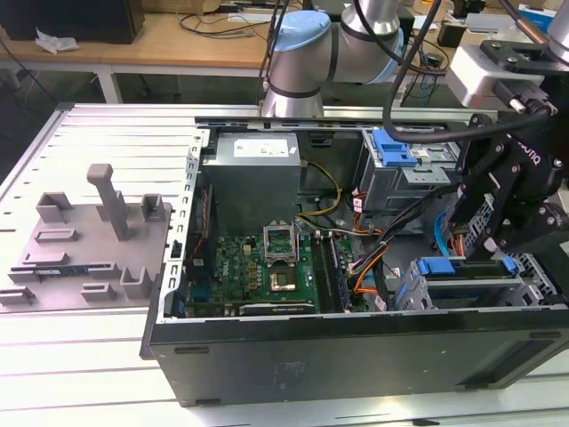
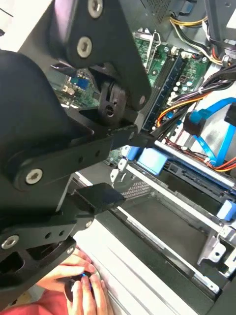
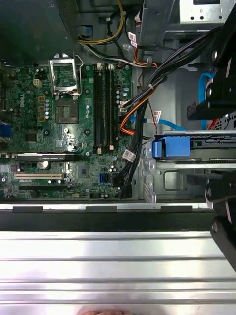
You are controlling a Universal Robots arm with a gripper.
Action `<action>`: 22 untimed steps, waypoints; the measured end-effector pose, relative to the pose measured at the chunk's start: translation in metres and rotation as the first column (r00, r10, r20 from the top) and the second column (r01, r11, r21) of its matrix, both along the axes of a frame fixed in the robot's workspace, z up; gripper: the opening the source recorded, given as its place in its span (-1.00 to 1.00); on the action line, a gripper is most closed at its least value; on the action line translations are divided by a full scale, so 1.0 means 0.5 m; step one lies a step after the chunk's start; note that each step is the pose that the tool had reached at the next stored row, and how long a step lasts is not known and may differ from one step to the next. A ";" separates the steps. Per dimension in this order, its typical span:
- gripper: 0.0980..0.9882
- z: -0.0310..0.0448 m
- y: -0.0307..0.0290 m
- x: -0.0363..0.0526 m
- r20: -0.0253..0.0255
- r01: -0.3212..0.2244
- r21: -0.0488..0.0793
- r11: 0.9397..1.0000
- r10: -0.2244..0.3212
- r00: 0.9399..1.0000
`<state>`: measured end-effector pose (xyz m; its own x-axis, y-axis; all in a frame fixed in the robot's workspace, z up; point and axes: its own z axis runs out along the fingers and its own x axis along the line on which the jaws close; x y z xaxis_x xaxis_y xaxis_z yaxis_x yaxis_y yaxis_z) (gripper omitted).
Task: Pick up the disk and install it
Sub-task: 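Insert the disk into the insertion slot, then insert the first disk wire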
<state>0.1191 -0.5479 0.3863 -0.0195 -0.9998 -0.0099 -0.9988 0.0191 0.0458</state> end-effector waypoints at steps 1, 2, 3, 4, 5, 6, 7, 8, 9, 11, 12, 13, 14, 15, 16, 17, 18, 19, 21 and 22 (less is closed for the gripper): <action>0.05 0.000 0.001 0.000 0.000 0.000 -0.004 1.000 0.000 1.000; 0.05 0.000 0.001 0.000 0.000 0.000 -0.008 1.000 0.000 1.000; 0.05 0.000 0.001 0.000 0.000 0.000 -0.013 1.000 0.000 1.000; 0.05 0.000 0.001 0.000 0.000 0.000 -0.014 1.000 0.000 1.000; 0.05 0.000 0.001 0.000 0.000 0.000 -0.017 1.000 0.000 1.000; 0.05 0.000 0.002 0.000 0.000 0.000 -0.019 1.000 0.000 1.000; 0.05 0.000 0.002 0.000 0.000 0.000 -0.021 1.000 0.000 1.000; 0.05 0.000 0.002 0.000 0.000 0.000 -0.023 1.000 0.000 1.000; 0.05 0.000 0.002 0.000 0.000 0.000 -0.023 1.000 0.000 1.000; 0.05 0.000 0.002 0.000 0.000 0.000 -0.023 1.000 0.000 1.000; 0.05 0.000 0.002 0.000 0.000 0.000 -0.023 1.000 0.000 1.000; 0.05 0.000 0.002 0.000 0.000 0.000 -0.023 1.000 0.000 1.000; 0.05 0.000 0.004 -0.001 0.011 0.001 -0.023 1.000 -0.001 1.000; 0.05 0.000 0.007 -0.001 0.028 0.002 -0.023 1.000 -0.002 1.000; 0.05 0.000 0.010 -0.001 0.047 0.011 -0.023 1.000 -0.010 0.999; 0.05 -0.001 0.010 -0.001 0.047 0.032 -0.023 0.999 -0.031 0.998; 0.05 -0.002 0.010 -0.001 0.048 0.043 -0.023 0.999 -0.042 0.998; 0.05 -0.003 0.010 -0.001 0.048 0.052 -0.023 0.998 -0.051 0.998; 0.05 -0.008 0.012 -0.003 0.053 0.066 -0.025 0.997 -0.065 0.996; 0.05 -0.009 0.015 -0.003 0.053 0.067 -0.029 0.997 -0.065 0.996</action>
<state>0.1177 -0.5405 0.3816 -0.0855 -0.9962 0.0180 -0.9963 0.0854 -0.0078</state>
